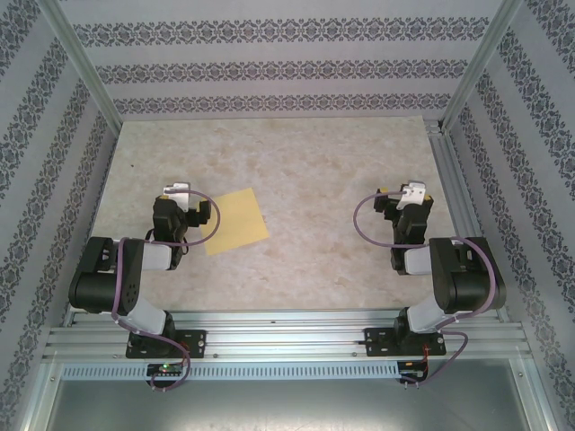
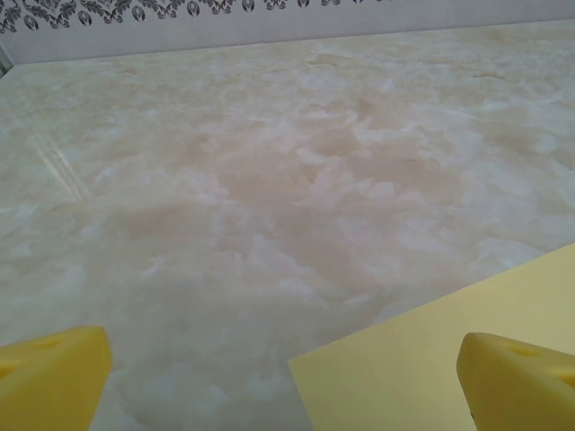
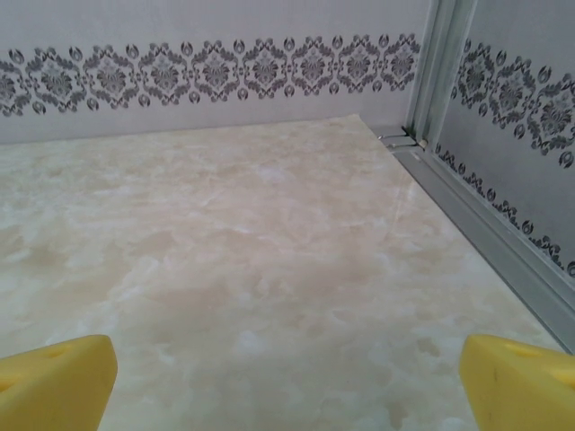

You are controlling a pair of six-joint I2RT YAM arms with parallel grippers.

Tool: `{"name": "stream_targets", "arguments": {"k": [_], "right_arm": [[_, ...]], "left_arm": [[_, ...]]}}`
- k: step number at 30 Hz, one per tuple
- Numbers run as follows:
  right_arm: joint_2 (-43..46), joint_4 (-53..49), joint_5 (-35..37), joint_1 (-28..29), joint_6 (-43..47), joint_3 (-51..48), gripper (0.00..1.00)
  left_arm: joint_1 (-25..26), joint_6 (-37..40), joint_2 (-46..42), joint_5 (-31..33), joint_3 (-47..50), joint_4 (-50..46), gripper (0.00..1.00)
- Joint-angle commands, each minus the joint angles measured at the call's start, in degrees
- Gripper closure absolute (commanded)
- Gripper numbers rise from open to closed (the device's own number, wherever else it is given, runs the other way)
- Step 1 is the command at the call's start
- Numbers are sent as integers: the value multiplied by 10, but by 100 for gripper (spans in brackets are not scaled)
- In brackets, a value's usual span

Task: Fold a paper plane with a square sheet of paper (pick it up from the middle)
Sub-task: Move the square sheet of paper to the center of the table.

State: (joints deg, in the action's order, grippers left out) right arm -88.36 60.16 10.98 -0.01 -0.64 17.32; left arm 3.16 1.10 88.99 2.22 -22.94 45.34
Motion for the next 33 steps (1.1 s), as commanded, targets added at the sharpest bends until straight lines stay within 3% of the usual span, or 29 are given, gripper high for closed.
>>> {"name": "stream_targets", "arguments": {"k": [1,9,15,17,21,25,33], "right_arm": [[28,38,53,10,-10,-22,2],[134,-159,201,137,95,66,2],[167,-508,189,246,-23,250,2],[143,-594,180,285,-80,317,2],[76,-639,140,353,-126,408,2],[-36,-743,54,404,-175,543,2],[-245,-889,54,499,-188,757,3]], "left_arm": [[5,0,-13,13,-24,-19,0],[5,-21,-94,37,-83,-195,0],[5,-84,-163,57,-142,-340,0],[6,-111,-183,49,-171,-400,0],[7,-173,-207,26,-227,-514,0],[8,-209,-205,-1,-278,-612,0],[7,-249,-205,-3,-322,-699,0]]}}
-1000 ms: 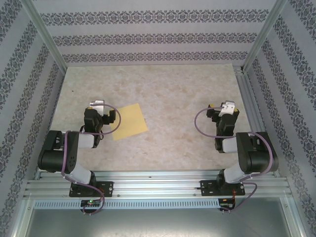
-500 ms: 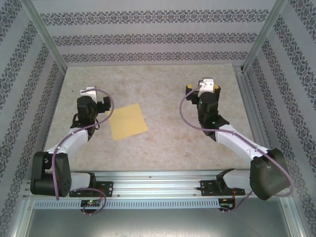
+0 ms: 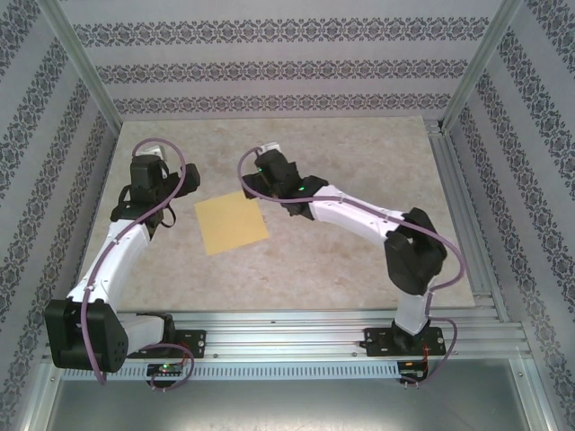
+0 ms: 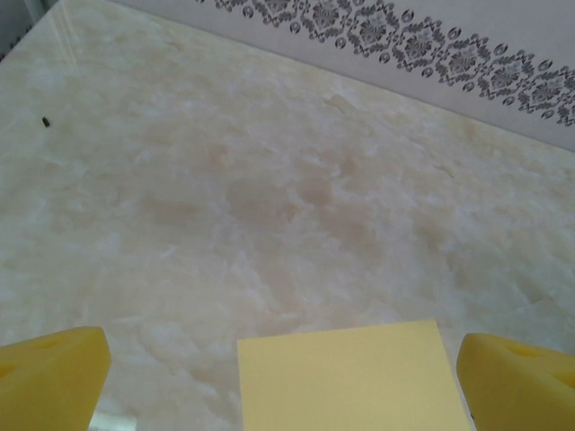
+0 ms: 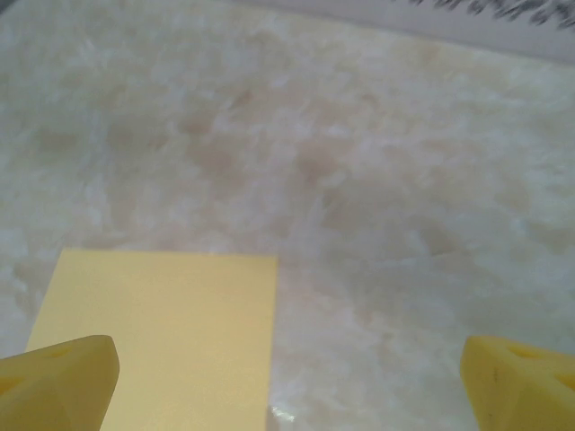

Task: Fold a paper plane with a square sheet of paper (pick it up from the middle)
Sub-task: Move the square sheet of paper to the center of the table.

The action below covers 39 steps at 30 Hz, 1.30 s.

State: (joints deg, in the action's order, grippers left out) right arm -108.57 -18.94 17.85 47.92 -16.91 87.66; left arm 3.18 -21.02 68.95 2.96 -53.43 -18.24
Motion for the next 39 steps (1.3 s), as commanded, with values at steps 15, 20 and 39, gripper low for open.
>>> {"name": "stream_targets", "arguments": {"k": [15,20,39], "right_arm": [[-229,-223,-12,73,-6,225,9],[-251,-240,-16,72,5,231,8],[-140,-267,-31,24,3,-4,9]], "left_arm": [[-17,-57,3,31,-27,-98,0],[-19,-57,15,29,-30,-99,0],[-19,-53,46,13,-38,-102,0]]}}
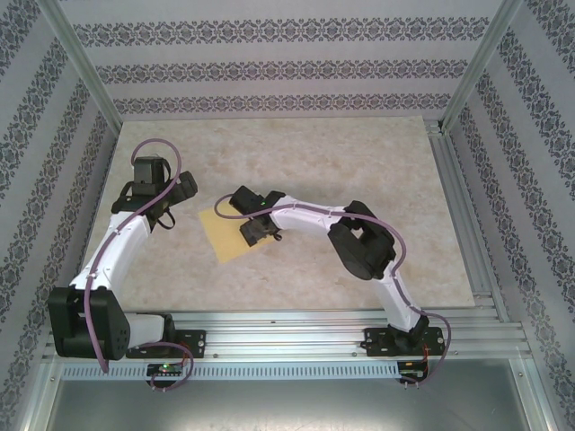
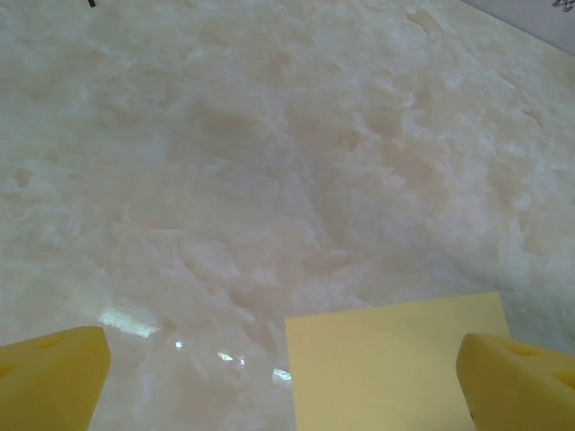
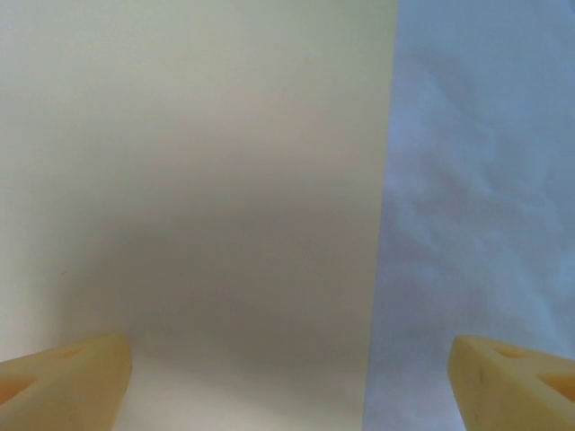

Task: Fold a paper plane with a square sheet of paper (pick it up from the middle)
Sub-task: Move the square sheet of paper to the center of the table.

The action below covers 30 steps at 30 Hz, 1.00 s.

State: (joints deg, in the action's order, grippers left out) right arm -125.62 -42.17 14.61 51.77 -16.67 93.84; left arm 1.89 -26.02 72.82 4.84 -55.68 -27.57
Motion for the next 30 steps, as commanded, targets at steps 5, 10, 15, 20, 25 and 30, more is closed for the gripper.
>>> {"name": "stream_targets", "arguments": {"k": [5,10,15,20,25,30], "right_arm": [[125,-27,17,-39,-13,-199,9],[186,-26,17,-63,-31,-286,9],[241,-31,-22,-63,-24,-238,8],[239,-8,-76,-56,19,-180,6],[168,-28,-139,-54,94,-134,2],[128,-51,-165,-49,130,-99,2]], "left_arm": [[-6,-4,16,-14,-14,-6,0],[-6,-7,25,-23,-13,-1,0],[-6,-11,29,-27,-11,1,0],[-6,-11,26,-25,-7,0,0],[-6,-14,25,-23,-2,-1,0],[-6,-17,28,-28,-1,1,0]]}}
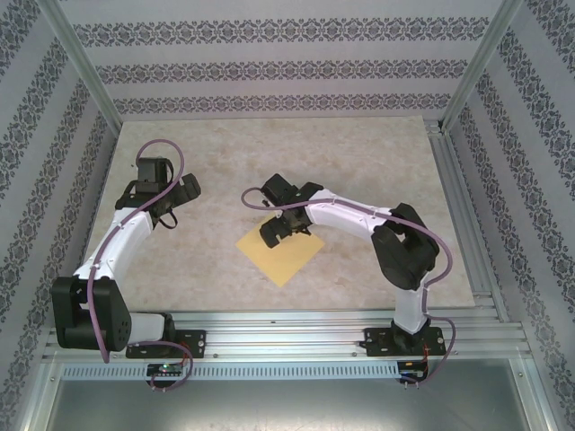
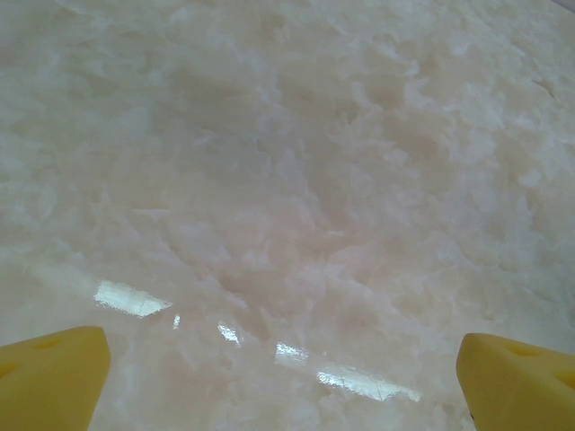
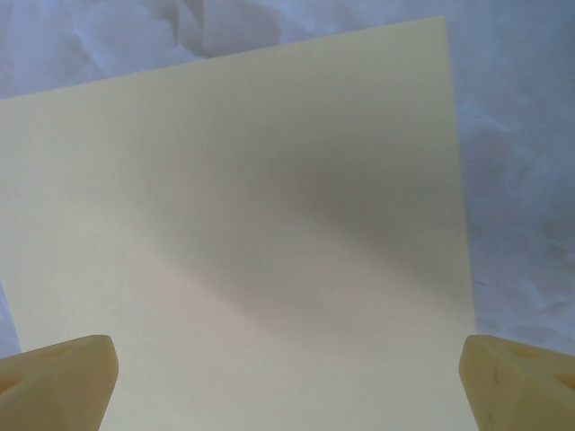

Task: Fold a paper plane with a square sheet of paper (pick it up from the middle)
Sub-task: Move the square sheet of paper to the center of the table.

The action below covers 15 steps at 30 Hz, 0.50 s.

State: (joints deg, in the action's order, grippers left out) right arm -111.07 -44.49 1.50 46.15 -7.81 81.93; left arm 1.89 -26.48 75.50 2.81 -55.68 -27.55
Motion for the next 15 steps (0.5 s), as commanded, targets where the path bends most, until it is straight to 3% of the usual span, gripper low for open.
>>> {"name": "stream_targets", "arguments": {"k": [1,15], "right_arm": [[-21,-31,-35,10,46,25,2],[-96,-49,-4,12,46,76,8]], "left_arm": [[-6,-12,1,-8,-1,0,0],[-6,-13,10,-14,0,0,0]]}}
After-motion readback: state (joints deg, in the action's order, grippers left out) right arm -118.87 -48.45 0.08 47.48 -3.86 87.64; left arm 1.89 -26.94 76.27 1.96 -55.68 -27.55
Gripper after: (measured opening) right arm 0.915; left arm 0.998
